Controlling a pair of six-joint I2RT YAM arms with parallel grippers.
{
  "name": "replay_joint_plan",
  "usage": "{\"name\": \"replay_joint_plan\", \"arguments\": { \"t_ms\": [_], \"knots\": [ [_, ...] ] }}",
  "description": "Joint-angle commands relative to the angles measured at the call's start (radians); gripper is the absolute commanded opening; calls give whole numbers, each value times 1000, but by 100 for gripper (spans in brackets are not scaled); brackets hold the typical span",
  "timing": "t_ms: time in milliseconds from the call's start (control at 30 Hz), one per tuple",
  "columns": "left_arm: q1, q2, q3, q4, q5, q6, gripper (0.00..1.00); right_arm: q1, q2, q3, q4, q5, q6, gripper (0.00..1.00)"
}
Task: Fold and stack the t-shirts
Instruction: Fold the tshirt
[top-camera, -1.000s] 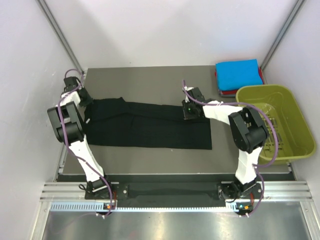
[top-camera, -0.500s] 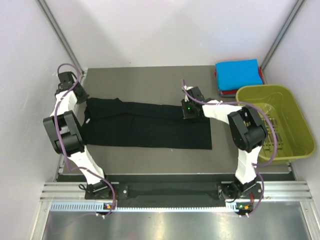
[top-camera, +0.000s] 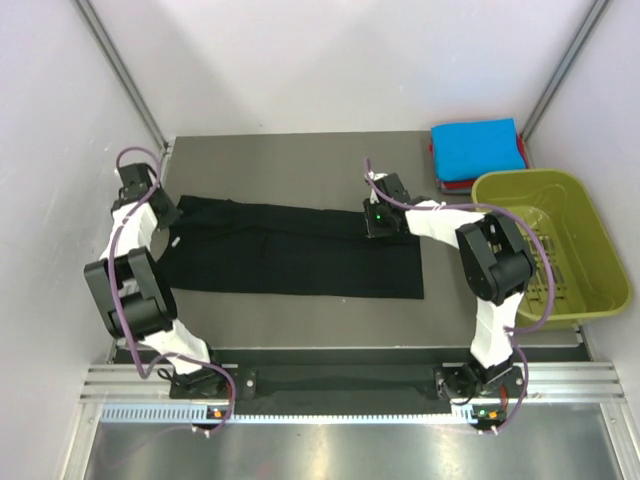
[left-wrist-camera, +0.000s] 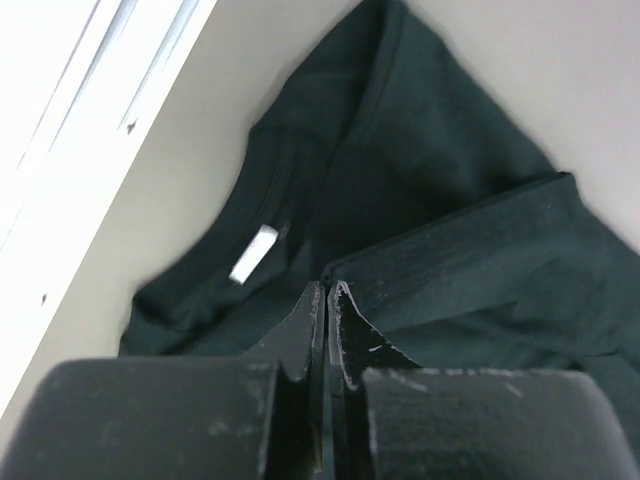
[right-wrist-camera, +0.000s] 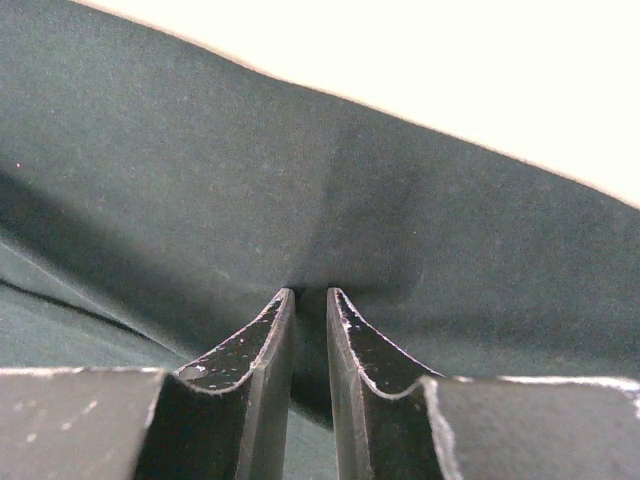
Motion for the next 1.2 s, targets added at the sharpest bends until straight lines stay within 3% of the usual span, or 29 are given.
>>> {"name": "replay_joint_plan", "arguments": {
  "t_ms": [0, 333, 600, 900, 1167],
  "knots": [
    [-2, -123, -97, 66, -52, -29, 0, -1, -34, -29, 21, -6, -4, 20],
    [0, -303, -308, 132, -118, -116, 0, 1, -77, -74, 32, -8, -3, 20],
    [0, -343, -426, 157, -128, -191, 0, 4, -85, -101, 45, -15, 11, 20],
    [6, -347, -403, 80, -268, -239, 0, 7, -141, -123, 26, 15, 14, 19],
    [6, -376, -423, 103, -210, -241, 0, -1, -184, -123, -51, 155, 37, 16]
  ]
}}
